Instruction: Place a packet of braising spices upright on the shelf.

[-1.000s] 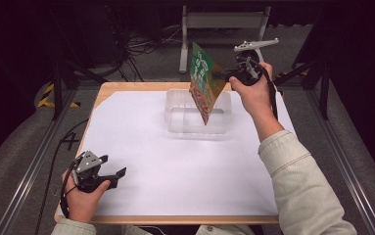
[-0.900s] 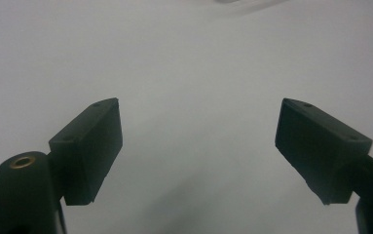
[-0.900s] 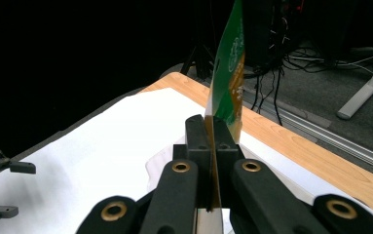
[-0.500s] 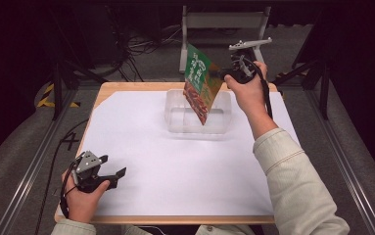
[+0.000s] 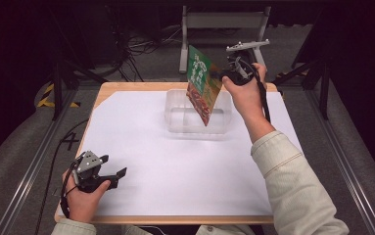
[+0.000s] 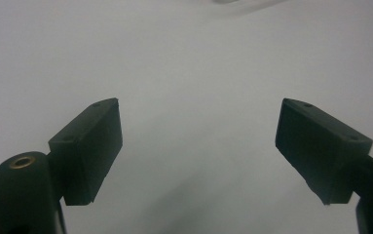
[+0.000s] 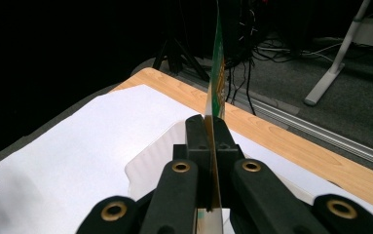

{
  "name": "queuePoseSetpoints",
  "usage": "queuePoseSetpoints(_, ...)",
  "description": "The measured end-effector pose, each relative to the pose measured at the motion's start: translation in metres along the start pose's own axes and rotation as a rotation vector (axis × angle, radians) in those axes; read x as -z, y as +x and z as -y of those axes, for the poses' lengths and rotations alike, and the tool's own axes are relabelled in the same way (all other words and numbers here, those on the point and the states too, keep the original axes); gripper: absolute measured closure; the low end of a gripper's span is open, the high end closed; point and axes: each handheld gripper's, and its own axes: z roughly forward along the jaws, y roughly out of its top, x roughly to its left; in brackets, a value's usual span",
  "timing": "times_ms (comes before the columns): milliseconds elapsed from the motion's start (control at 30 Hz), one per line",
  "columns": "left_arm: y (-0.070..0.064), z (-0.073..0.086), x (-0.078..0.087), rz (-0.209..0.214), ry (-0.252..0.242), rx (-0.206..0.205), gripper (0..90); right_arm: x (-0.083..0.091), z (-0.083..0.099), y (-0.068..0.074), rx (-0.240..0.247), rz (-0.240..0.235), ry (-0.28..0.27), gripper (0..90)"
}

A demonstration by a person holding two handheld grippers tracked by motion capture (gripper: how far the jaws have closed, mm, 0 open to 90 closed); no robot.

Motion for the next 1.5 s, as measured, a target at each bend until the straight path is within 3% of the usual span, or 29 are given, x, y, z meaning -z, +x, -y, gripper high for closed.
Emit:
queuePoseSetpoints(400,0.002,0.001,0.001,0.0,-0.003,-0.001,18.1,-0.016,-0.001,0.005,0.023,0.019,-0.014,90.0)
queuePoseSetpoints(733,0.001,0.001,0.0,0.0,-0.004,0.001,18.1,-0.025,-0.006,0.01,0.073,0.064,-0.026,90.0)
queuePoseSetpoints(1033,0.002,0.001,0.001,0.001,-0.005,-0.003,18.1,-0.036,-0.003,0.016,0.093,0.061,-0.033,90.0)
queuePoseSetpoints(1500,0.0,0.0,0.0,0.003,0.0,-0.005,18.1,-0.043,0.017,0.009,0.067,0.049,-0.02,90.0)
